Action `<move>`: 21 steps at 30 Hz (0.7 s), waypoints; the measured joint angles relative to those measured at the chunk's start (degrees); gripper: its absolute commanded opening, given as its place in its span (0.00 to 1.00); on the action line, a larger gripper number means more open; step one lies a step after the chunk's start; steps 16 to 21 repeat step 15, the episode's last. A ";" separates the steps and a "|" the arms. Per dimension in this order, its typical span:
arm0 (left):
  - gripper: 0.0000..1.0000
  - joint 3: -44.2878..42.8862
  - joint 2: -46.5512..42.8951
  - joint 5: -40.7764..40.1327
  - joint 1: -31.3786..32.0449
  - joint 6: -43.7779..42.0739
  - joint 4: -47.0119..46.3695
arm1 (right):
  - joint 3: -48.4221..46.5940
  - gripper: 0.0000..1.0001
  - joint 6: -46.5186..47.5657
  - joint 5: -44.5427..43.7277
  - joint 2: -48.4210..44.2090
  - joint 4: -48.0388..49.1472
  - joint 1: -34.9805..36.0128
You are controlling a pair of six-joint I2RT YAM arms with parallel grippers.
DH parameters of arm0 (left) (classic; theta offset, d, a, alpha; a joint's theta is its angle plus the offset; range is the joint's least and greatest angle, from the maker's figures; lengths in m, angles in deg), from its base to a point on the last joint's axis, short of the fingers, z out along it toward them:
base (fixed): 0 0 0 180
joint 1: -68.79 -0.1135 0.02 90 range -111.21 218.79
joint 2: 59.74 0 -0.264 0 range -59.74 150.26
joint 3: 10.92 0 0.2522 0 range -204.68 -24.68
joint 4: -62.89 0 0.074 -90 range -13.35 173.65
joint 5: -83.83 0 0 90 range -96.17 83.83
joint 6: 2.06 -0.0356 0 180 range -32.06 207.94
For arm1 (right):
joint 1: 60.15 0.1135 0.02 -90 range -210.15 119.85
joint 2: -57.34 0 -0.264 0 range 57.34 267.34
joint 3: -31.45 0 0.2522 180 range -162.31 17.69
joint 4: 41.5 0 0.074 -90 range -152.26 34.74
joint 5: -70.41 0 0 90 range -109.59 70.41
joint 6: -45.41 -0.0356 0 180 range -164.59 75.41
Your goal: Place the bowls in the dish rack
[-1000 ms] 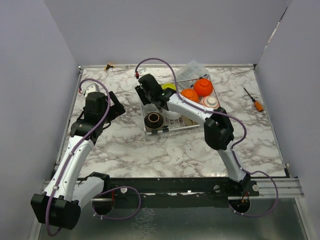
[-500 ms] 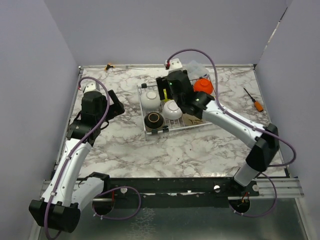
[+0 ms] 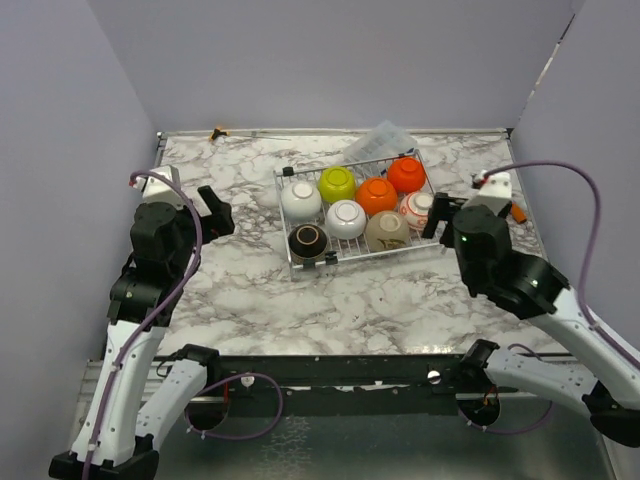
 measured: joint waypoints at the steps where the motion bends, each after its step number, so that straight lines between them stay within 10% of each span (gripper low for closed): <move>1: 0.99 0.00 -0.70 -0.26 0.00 -0.28 0.00 | -0.22 0.90 -1.11 -1.18 -2.45 -2.14 0.00; 21: 0.99 -13.51 -3.08 -2.43 0.00 -5.86 0.09 | -14.25 0.90 -0.50 -7.50 -14.58 -10.75 0.00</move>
